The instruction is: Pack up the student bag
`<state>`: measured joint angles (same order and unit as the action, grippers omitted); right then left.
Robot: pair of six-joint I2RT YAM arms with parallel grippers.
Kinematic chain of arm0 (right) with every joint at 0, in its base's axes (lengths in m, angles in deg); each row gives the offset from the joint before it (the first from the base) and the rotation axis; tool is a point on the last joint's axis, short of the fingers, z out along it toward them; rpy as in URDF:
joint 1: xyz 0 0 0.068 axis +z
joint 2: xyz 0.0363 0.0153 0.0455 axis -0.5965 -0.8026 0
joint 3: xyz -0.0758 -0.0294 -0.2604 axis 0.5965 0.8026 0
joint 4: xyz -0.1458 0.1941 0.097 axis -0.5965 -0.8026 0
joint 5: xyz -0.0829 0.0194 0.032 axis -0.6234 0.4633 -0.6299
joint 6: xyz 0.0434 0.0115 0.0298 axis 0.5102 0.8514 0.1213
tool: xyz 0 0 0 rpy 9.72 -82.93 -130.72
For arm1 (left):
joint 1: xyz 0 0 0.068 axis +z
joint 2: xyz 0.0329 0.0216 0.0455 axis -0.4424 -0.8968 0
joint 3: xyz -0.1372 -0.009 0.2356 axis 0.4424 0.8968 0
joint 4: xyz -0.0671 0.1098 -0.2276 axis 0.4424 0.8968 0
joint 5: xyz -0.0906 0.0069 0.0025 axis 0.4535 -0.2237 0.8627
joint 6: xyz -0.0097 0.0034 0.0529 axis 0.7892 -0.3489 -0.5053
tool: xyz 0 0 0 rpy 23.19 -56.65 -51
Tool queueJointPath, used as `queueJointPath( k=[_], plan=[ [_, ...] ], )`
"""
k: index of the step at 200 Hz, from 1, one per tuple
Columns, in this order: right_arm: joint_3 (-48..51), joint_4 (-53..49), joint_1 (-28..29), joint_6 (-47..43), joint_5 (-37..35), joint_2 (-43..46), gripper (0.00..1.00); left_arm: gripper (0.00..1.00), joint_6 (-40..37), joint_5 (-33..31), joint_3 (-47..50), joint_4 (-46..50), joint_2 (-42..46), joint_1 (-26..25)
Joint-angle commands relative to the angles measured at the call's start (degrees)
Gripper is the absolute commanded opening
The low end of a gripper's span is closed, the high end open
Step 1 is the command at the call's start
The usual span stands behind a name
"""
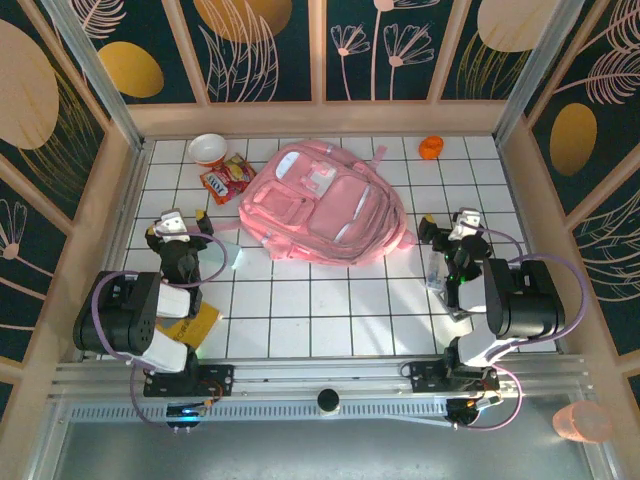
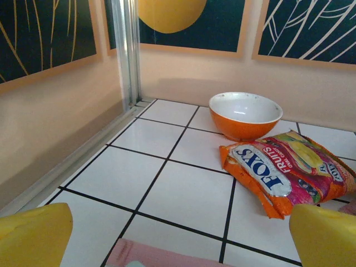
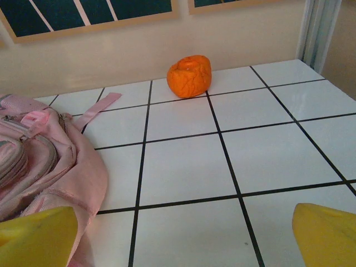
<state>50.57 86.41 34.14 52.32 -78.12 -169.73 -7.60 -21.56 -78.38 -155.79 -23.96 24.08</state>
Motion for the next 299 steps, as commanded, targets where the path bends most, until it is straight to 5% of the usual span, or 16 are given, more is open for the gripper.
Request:
queueJointPath(
  k=[1, 155, 172, 198, 224, 246, 268, 299],
  plan=[
    [-0.6, 2.4, 0.2, 0.3, -0.1, 0.0, 0.99, 0.99, 0.9, 0.9, 0.1, -0.8, 0.1, 0.3],
    [-0.6, 2.4, 0.1, 0.4, 0.0, 0.0, 0.99, 0.99, 0.9, 0.9, 0.0, -0.7, 0.0, 0.3],
    [-1.2, 0.8, 0.1, 1.3, -1.7, 1.3, 0.99, 0.91, 0.2, 2.4, -0.5, 0.7, 1.2, 0.3],
    [-6.6, -18.6, -0.3, 1.6, -0.5, 14.0, 0.99, 0.81, -1.1, 4.7, -7.0, 20.4, 11.4, -0.4],
    [-24.1, -52.3, -0.5, 5.3, 3.3, 22.9, 0.99, 0.73, 6.6, 10.3, -17.4, 43.0, 20.2, -0.6],
    [-41.3, -74.8, -0.6, 7.8, 11.4, 20.7, 0.99, 0.66, 16.0, 12.7, -26.8, 59.8, 22.4, -3.0],
    [-51.1, -84.5, -0.3, 11.4, 23.0, 15.4, 0.99, 0.59, 21.9, 14.9, -31.9, 68.5, 21.2, -7.9],
    [-60.0, -93.3, 4.0, 16.3, 17.8, 5.8, 0.99, 0.43, 29.3, 20.6, -33.9, 71.4, 16.2, -12.4]
  ],
)
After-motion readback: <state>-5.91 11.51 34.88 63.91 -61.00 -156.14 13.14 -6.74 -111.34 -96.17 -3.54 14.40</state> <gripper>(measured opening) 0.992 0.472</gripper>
